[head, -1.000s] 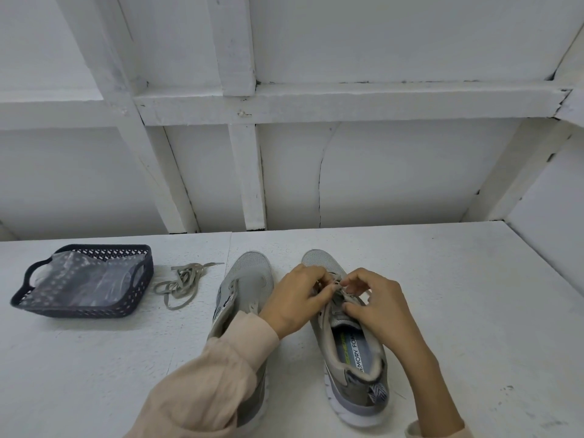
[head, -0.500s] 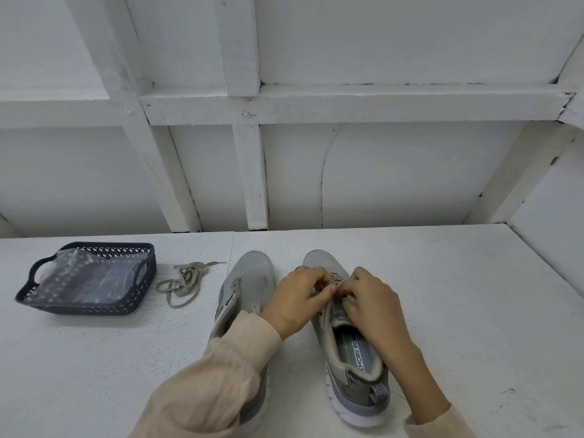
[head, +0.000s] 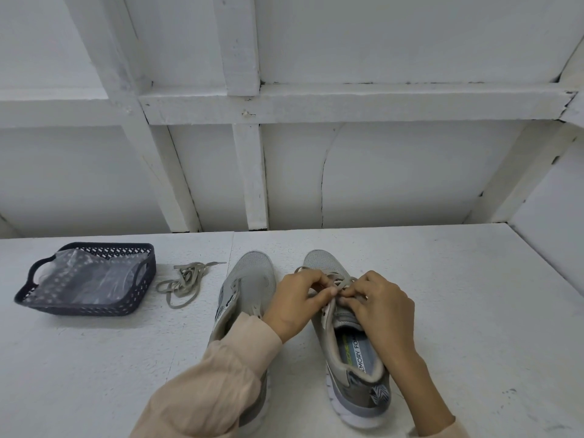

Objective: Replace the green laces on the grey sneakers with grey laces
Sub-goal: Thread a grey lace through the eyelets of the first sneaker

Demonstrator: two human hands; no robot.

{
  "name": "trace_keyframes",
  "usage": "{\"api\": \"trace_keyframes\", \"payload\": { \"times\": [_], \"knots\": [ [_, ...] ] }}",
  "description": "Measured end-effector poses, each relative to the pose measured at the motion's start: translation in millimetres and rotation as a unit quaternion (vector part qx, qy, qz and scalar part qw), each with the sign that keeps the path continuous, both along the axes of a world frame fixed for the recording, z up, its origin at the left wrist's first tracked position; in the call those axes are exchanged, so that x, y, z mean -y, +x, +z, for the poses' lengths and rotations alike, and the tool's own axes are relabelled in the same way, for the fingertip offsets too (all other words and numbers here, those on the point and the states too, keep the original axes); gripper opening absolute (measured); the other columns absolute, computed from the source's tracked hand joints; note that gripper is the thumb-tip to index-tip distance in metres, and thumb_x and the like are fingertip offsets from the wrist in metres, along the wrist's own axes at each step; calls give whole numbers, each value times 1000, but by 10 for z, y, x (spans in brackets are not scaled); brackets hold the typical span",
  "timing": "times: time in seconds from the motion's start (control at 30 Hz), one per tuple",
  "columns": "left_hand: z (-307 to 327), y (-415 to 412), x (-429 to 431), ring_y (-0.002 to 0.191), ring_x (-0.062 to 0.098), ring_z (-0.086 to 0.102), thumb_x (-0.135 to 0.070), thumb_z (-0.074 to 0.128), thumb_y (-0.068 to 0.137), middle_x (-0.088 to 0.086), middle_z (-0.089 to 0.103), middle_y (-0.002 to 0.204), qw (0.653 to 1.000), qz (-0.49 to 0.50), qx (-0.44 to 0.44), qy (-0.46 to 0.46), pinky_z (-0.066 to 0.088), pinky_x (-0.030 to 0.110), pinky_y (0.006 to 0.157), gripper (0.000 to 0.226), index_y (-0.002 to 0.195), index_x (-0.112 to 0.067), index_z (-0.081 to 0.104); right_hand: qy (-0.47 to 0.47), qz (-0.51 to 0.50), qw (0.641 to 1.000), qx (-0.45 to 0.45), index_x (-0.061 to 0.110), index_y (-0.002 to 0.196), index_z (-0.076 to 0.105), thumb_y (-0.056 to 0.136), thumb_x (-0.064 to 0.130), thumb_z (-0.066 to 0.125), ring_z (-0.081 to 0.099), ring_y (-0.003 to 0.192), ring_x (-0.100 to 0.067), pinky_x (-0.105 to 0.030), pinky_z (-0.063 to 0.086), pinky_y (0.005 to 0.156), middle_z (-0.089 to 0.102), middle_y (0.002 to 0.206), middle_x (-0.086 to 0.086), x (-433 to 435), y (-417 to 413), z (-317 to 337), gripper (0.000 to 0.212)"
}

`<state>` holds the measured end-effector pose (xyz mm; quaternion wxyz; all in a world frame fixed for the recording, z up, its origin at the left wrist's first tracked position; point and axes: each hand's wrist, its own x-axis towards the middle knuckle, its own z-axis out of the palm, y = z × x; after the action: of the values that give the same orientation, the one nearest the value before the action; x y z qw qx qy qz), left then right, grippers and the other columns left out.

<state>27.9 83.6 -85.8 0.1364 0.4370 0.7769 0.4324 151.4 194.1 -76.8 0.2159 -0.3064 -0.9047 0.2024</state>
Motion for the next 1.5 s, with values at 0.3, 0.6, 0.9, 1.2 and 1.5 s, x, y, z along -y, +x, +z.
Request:
{"api": "trace_keyframes", "payload": {
  "times": [0.3, 0.6, 0.9, 1.2, 1.5],
  "knots": [
    [10, 3, 3, 89, 5, 65, -29, 66, 88, -6, 72, 92, 1000, -4, 10, 8, 51, 27, 84, 14, 92, -18, 73, -197, 27, 971, -134, 33, 59, 65, 64, 9, 86, 58, 87, -11, -28, 46, 75, 61, 81, 12, -52, -77, 19, 32],
    [48, 37, -10, 89, 7, 63, -32, 65, 90, -9, 70, 89, 1000, -5, -8, -9, 49, 30, 85, 13, 88, -20, 70, -391, 62, 890, -225, 10, 71, 75, 65, 2, 83, 62, 64, -11, -21, 53, 64, 72, 68, -5, -165, -92, 262, 13],
    [45, 36, -13, 86, 10, 64, -37, 61, 86, -4, 70, 86, 1000, -1, -9, 15, 52, 36, 77, 20, 89, -21, 73, -338, 134, 924, -119, 16, 78, 78, 68, 4, 84, 70, 67, -10, -16, 53, 65, 74, 69, 0, -134, -208, 387, 17],
    [122, -71, -95, 116, 6, 56, -28, 74, 71, -7, 63, 121, 991, -46, 84, 91, 41, 17, 99, 49, 119, -23, 65, -247, 116, 957, -92, 28, 65, 73, 67, 6, 85, 64, 60, 1, -11, 49, 58, 69, 60, 13, -167, -178, 479, 25],
    [56, 116, -290, 68, 6, 51, -8, 79, 75, -13, 55, 66, 960, -128, 234, 88, 41, 22, 67, 31, 70, -31, 59, -246, 103, 961, -74, 13, 67, 75, 70, -1, 81, 60, 45, -10, -22, 52, 50, 67, 54, -3, -188, -190, 510, 16]
  ]
}}
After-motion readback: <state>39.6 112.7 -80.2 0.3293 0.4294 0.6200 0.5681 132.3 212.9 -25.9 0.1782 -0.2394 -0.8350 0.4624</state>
